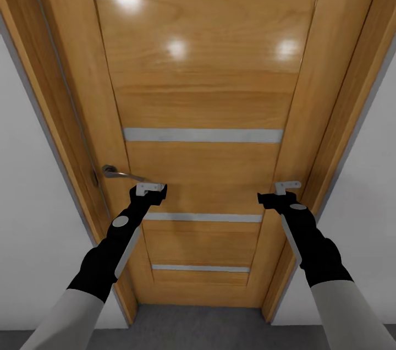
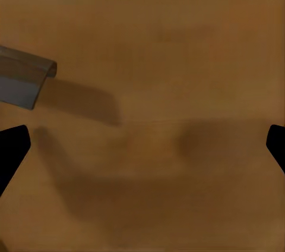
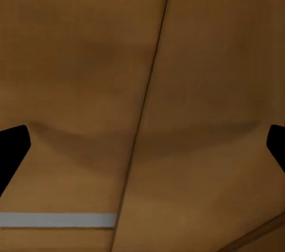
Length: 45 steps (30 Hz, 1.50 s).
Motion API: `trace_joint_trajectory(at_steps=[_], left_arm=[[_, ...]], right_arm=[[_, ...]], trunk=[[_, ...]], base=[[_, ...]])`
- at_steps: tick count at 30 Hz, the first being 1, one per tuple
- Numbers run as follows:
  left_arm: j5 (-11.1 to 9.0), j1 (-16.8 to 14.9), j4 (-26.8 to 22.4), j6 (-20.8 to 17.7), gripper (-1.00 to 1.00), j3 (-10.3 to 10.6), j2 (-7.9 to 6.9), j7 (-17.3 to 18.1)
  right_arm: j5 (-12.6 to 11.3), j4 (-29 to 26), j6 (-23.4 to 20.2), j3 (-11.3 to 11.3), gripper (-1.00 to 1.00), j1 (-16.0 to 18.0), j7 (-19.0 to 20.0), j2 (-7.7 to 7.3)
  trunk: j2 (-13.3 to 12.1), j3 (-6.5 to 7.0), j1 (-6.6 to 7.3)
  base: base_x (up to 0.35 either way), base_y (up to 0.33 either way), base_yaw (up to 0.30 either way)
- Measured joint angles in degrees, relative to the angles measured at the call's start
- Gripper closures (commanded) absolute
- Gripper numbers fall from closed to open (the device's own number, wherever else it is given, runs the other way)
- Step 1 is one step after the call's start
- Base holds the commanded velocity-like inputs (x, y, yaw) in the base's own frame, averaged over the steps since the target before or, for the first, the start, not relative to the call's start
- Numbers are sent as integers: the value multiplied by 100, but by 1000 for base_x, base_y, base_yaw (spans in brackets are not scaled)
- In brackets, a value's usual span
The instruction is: Move the two storage containers from the living room to the garage. In the garage, place one container on the floor and stack the other container on top of it (either order is fine).
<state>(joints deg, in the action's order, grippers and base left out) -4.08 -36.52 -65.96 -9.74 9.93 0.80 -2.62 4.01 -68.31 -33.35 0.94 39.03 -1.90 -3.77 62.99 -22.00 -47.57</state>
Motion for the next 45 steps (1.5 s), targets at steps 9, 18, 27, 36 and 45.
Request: trace_joint_trajectory(at_steps=[9, 18, 27, 36, 45], left_arm=[[-4, 0, 1, 7, -100, 5, -1, 0], [7, -1, 8, 62, -100, 8, 2, 5], [4, -1, 7, 70, -100, 8, 3, 6], [5, -1, 10, 80, -100, 8, 1, 4], [10, 0, 187, 40, -100, 16, 3, 12]], right_arm=[[-16, 0, 31, -6, -100, -5, 19, -8], [6, -8, 39, 0, -100, 13, 18, 1], [2, -8, 40, -4, -100, 13, 13, 1], [5, -8, 39, -5, -100, 13, 11, 2], [87, -1, 13, -18, -100, -231, 1, 0]], trunk=[[0, 0, -5], [-1, 1, -19], [-1, 1, -17], [0, 1, -16], [0, 0, 174]], base=[[2, 1, 0], [-97, 0, 0], [-44, 36, 0], [87, 94, 0], [269, 42, 0]])
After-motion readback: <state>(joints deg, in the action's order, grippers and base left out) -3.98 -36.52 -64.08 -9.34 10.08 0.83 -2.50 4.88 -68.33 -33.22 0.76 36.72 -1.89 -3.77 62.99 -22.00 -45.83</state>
